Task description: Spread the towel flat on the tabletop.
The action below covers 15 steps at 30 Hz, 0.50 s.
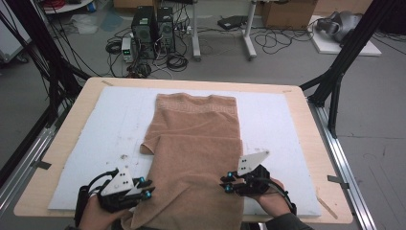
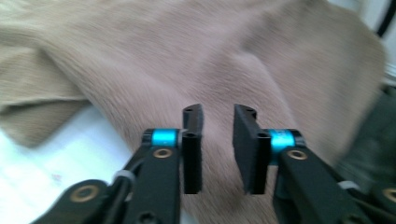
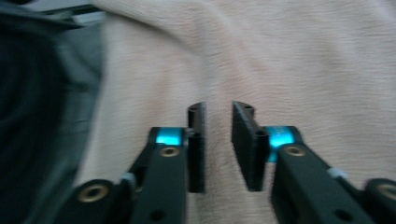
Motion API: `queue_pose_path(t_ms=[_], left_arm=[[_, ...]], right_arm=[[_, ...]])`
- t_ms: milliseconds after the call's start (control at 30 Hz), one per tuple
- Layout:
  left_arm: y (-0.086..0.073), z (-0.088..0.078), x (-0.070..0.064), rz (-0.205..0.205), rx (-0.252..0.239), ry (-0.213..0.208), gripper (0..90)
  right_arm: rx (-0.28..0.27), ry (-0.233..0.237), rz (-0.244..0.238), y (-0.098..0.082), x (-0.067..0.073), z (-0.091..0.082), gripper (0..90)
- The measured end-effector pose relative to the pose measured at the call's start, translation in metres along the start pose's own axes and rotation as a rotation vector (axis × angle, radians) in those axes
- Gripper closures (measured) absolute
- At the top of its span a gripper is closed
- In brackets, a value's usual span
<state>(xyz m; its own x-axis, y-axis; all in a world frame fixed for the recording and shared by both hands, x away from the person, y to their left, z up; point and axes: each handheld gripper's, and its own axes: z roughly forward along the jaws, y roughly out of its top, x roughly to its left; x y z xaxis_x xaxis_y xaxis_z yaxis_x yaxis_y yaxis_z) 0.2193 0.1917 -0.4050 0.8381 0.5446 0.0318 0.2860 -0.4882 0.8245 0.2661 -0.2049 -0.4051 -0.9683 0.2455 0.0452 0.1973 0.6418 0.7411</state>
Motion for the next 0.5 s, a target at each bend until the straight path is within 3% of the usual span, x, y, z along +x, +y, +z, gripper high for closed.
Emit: queue_pose_path(t_ms=[100,233,267,400,500], left_arm=[[0.0,0.016,0.02,-0.042,-0.012,0.037,69.9],[-0.004,0.042,0.039,-0.11,0.082,0.064,60.9],[-0.005,0.047,0.039,-0.111,0.095,0.048,60.9],[-0.006,0.057,0.032,-0.058,0.117,0.024,81.7],[-0.003,0.059,0.032,-0.071,0.118,0.008,84.3]], right_arm=[[0.028,-0.035,0.021,-0.001,-0.013,0.008,69.4],[0.069,-0.04,0.064,-0.008,-0.027,0.026,64.1],[0.084,-0.038,0.067,-0.01,-0.03,0.03,64.3],[0.077,-0.031,0.077,-0.013,-0.032,0.034,73.0],[0.081,-0.023,0.058,-0.012,-0.03,0.034,82.9]])
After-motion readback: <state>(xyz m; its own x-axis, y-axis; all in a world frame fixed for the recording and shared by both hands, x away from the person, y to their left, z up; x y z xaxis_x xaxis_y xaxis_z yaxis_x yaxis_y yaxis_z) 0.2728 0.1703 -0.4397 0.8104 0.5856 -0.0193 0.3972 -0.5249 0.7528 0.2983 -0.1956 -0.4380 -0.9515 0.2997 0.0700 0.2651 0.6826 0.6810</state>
